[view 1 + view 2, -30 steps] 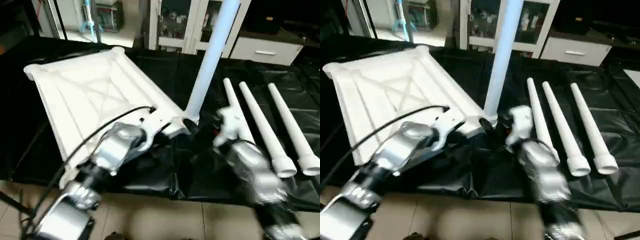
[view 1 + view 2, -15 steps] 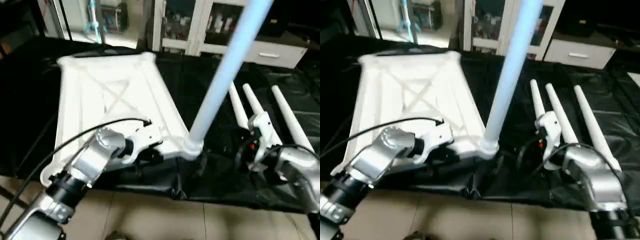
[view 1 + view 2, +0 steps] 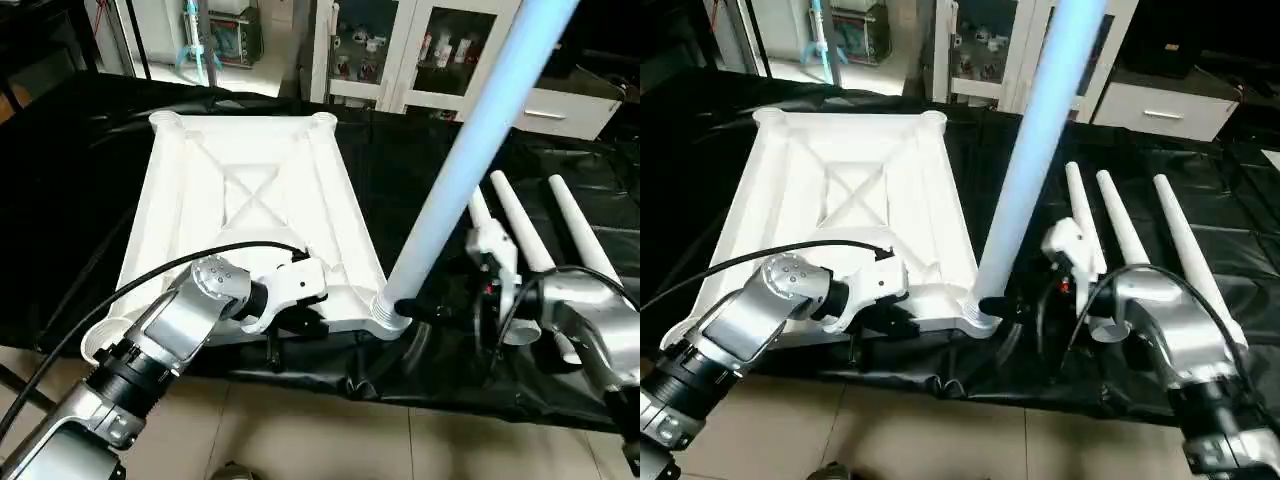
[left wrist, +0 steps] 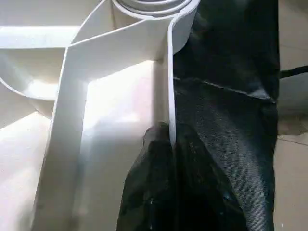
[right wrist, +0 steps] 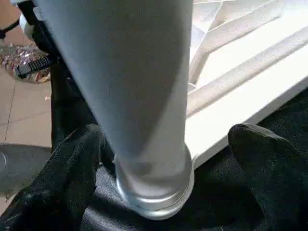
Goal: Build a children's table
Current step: Rotate leg to tighten
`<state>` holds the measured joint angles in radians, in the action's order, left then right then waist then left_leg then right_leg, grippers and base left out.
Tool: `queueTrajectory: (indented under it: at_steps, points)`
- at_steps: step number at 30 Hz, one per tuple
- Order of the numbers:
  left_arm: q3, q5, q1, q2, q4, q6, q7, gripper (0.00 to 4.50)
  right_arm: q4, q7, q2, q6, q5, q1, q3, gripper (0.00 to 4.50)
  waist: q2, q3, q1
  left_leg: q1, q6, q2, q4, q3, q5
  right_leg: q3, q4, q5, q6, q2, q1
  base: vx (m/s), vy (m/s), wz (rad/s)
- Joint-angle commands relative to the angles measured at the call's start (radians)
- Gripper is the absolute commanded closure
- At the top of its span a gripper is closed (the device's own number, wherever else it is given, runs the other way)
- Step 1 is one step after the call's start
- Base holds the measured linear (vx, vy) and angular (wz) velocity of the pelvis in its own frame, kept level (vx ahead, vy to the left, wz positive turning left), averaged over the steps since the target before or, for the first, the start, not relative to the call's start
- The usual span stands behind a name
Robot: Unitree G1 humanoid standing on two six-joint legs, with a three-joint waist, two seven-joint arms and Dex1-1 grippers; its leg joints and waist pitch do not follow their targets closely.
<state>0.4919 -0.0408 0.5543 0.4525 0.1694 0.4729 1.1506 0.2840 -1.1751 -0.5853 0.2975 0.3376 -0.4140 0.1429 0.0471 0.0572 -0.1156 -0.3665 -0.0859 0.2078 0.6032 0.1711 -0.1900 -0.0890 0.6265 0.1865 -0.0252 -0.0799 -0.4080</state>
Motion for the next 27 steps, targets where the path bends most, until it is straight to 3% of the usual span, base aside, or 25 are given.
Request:
queueTrajectory:
  at_steps: [1, 9, 10, 15, 16, 27]
  points:
    - [0.031, 0.010, 0.020, -0.008, -0.036, -0.022, 0.037, 4.50, 0.028, -0.037, -0.006, -0.026, -0.024, -0.022, 0.023, 0.03, -0.003, -0.072, 0.006, 0.009, 0.050, 0.028, -0.066, 0.000, -0.116, 0.054, -0.065, 0.081, -0.229, -0.064, 0.063, 0.000, 0.000, 0.00]
    - [0.030, 0.005, 0.023, -0.013, -0.029, -0.023, 0.032, 4.50, 0.099, -0.097, 0.010, -0.079, -0.060, -0.052, 0.062, 0.03, -0.005, -0.073, 0.006, 0.010, 0.052, 0.028, -0.065, -0.001, -0.121, 0.054, -0.064, 0.084, -0.236, -0.065, 0.063, 0.000, 0.000, 0.00]
    - [0.031, 0.003, 0.023, -0.013, -0.027, -0.024, 0.031, 4.50, 0.106, -0.101, 0.013, -0.085, -0.065, -0.055, 0.067, 0.31, -0.003, -0.073, 0.007, 0.010, 0.052, 0.028, -0.065, -0.001, -0.119, 0.054, -0.063, 0.082, -0.237, -0.065, 0.063, 0.000, 0.000, 0.00]
    - [0.032, 0.000, 0.023, -0.014, -0.026, -0.024, 0.026, 4.50, 0.142, -0.119, 0.023, -0.118, -0.082, -0.067, 0.078, 0.56, -0.003, -0.074, 0.006, 0.010, 0.053, 0.028, -0.064, -0.001, -0.115, 0.054, -0.062, 0.075, -0.241, -0.065, 0.063, 0.000, 0.000, 0.00]
    - [0.032, 0.000, 0.023, -0.013, -0.026, -0.024, 0.025, 4.50, 0.153, -0.121, 0.029, -0.128, -0.086, -0.070, 0.079, 0.81, -0.004, -0.074, 0.006, 0.010, 0.055, 0.029, -0.064, -0.001, -0.113, 0.054, -0.060, 0.070, -0.242, -0.066, 0.063, 0.000, 0.000, 0.00]
    - [0.031, -0.002, 0.021, -0.015, -0.024, -0.022, 0.021, 4.50, 0.201, -0.130, 0.057, -0.175, -0.117, -0.080, 0.096, 1.71, -0.002, -0.075, 0.006, 0.010, 0.061, 0.028, -0.063, -0.001, -0.107, 0.054, -0.059, 0.068, -0.245, -0.065, 0.063, 0.000, 0.000, 0.00]
